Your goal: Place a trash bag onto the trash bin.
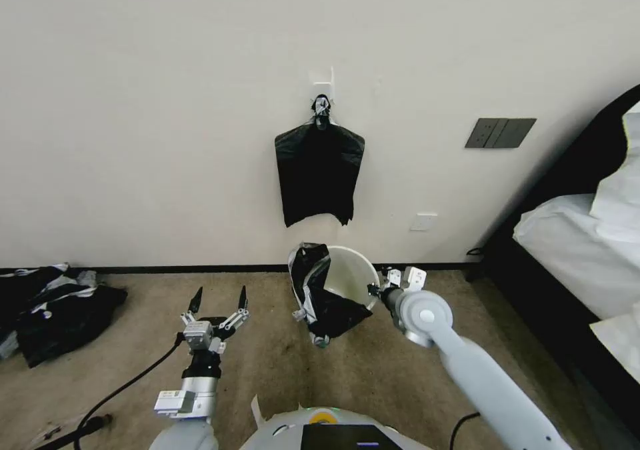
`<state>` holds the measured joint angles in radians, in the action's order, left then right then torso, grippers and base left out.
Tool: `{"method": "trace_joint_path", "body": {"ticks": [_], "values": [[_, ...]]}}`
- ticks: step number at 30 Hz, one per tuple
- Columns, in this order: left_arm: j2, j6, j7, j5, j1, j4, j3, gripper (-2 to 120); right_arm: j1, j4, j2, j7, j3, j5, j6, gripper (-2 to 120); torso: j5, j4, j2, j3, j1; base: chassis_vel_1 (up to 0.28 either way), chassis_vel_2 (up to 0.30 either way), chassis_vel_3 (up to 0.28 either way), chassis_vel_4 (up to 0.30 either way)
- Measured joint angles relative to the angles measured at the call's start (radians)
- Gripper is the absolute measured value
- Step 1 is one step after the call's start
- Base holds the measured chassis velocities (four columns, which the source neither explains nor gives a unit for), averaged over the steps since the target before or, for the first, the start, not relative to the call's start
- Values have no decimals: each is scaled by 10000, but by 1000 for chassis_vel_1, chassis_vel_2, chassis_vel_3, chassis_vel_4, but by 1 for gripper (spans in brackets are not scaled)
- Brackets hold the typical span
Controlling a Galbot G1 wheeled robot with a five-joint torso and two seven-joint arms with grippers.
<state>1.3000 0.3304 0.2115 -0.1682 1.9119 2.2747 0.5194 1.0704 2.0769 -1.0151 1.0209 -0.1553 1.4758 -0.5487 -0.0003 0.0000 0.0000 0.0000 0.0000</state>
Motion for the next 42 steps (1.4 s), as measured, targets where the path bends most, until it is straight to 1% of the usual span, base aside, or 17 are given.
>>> {"method": "trace_joint_path", "body": {"ticks": [5,11,18,23,24,25,28,29,32,33,34,36,37,38,39,40,42], "values": [[65,-88,3,-50,-10,22,29,100,463,99,-413,225,77,-596,125,2,2,1,0,0,0,0,0,0,0],[144,-106,6,-52,-40,7,-18,100,867,48,-589,267,509,-1133,163,2,2,0,0,0,0,0,0,0,0],[137,-97,14,-114,-46,-35,31,100,931,-515,-833,126,659,-1330,208,2,3,1,0,0,0,0,0,0,0],[182,-85,16,-118,-41,-36,-11,100,938,-617,-876,119,684,-1235,230,2,2,1,0,0,0,0,0,0,0],[194,-83,16,-112,-40,-37,-37,100,951,-620,-874,121,684,-1199,231,5,2,1,0,0,0,0,0,0,0],[194,-83,16,-112,-40,-37,-37,100,951,-620,-874,121,684,-1199,231,5,2,1,0,0,0,0,0,0,0],[223,-76,17,-87,-46,-66,-113,100,977,-596,-821,124,665,-1195,233,19,3,1,0,0,0,0,0,0,0],[223,-76,17,-87,-46,-66,-113,100,977,-596,-821,124,665,-1195,233,19,3,1,0,0,0,0,0,0,0],[226,-76,17,-80,-70,-87,-149,100,977,-421,-674,119,620,-1297,233,33,3,0,0,0,0,0,0,0,0],[226,-76,17,-80,-70,-87,-149,100,977,-421,-674,119,620,-1297,233,33,3,0,0,0,0,0,0,0,0],[225,-76,17,-79,-74,-93,-156,100,976,-381,-633,105,614,-1348,232,36,3,1,0,0,0,0,0,0,0],[225,-77,17,-78,-93,-111,-178,100,959,-102,-412,-23,579,-1730,206,47,3,0,0,0,0,0,0,0,0],[225,-77,17,-78,-93,-111,-178,100,959,-102,-412,-23,579,-1730,206,47,3,0,0,0,0,0,0,0,0],[226,-76,17,-78,-95,-116,-183,100,960,0,-352,-54,573,-1863,191,51,4,0,0,0,0,0,0,0,0],[226,-76,19,-78,-99,-127,-189,100,972,297,-194,-130,558,-2277,164,59,3,1,0,0,0,0,0,0,0],[226,-76,19,-78,-99,-127,-189,100,972,297,-194,-130,558,-2277,164,59,3,1,0,0,0,0,0,0,0],[221,-77,27,-88,-122,-147,-169,100,1036,758,75,-370,556,-3080,163,68,4,-1,0,0,0,0,0,0,0]]}}
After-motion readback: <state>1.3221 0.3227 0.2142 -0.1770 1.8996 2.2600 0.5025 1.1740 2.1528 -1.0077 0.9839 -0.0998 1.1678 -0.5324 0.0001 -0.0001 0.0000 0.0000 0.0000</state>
